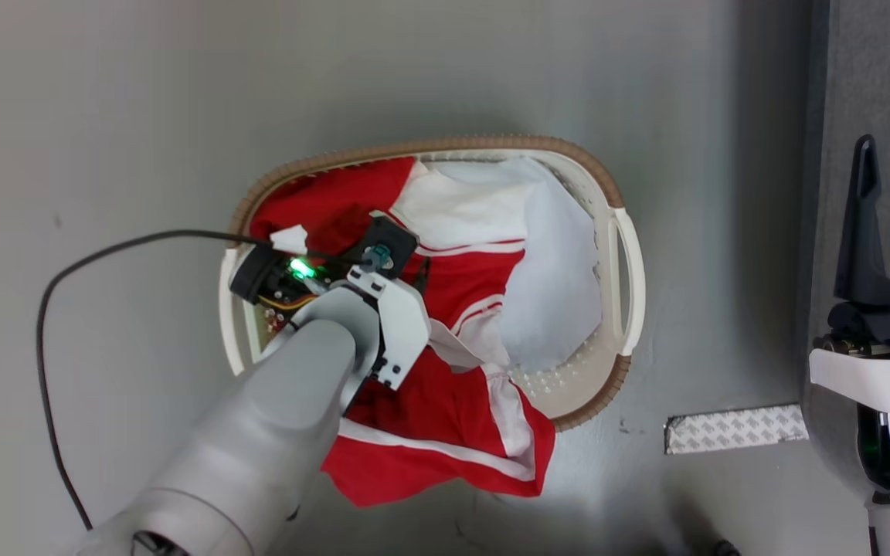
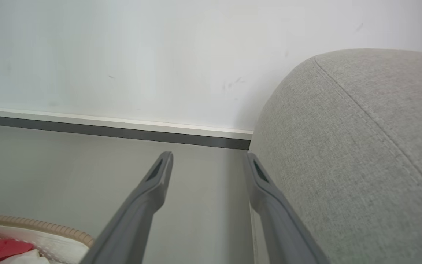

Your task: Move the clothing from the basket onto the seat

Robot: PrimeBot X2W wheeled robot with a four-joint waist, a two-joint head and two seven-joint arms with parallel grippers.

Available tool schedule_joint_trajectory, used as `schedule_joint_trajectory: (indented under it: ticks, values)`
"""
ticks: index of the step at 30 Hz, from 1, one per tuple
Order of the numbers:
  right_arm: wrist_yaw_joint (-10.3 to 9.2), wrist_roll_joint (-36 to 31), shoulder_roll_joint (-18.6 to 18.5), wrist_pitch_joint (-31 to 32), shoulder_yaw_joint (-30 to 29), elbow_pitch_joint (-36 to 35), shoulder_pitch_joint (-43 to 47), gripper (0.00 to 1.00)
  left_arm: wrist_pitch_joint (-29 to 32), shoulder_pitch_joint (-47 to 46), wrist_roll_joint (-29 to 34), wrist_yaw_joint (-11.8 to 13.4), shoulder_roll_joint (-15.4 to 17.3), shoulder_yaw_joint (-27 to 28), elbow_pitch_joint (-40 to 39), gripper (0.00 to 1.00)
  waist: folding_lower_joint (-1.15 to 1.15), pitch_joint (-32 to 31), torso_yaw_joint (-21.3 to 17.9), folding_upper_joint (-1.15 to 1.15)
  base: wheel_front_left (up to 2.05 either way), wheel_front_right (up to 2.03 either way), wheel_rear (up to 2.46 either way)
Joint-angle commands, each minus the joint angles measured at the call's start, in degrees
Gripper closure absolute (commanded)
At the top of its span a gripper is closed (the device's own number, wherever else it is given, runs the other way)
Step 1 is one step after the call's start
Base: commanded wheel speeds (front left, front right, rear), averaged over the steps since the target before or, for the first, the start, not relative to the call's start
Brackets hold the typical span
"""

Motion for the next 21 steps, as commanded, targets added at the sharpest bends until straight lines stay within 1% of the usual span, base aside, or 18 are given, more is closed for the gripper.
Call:
schedule_joint_trajectory:
  ticks: [1, 6, 12, 21]
  values:
    - [-0.13, 0.65, 0.08, 0.04, 0.17, -0.53, -0.89, 0.0, 0.0, -1.14, -0.36, -0.09, 0.33, -0.32, 0.64, 0.0, -0.01, 1.17, -0.56, 0.0, 0.0, 0.0, 0.0]
    - [-0.13, 2.12, 0.07, 0.04, 0.62, -1.03, -0.48, 0.0, -0.4, -3.16, -1.32, 0.04, 0.32, -1.24, 2.19, 0.0, -0.01, 3.4, -1.14, 0.0, 0.0, 0.0, 0.0]
    - [-0.13, 2.08, 0.07, 0.04, 0.51, -1.19, -0.42, 0.0, -0.87, -3.97, -2.87, -0.53, 0.32, -2.07, 2.47, 0.0, -0.01, 4.96, -1.48, 0.0, 0.0, 0.0, 0.0]
    - [-0.12, 1.65, 0.04, 0.05, 0.01, -1.99, -0.47, 0.0, -1.78, -5.2, -4.74, 0.71, 0.31, -4.41, 2.63, 0.0, -0.01, 6.69, -2.16, 0.0, 0.0, 0.0, 0.0]
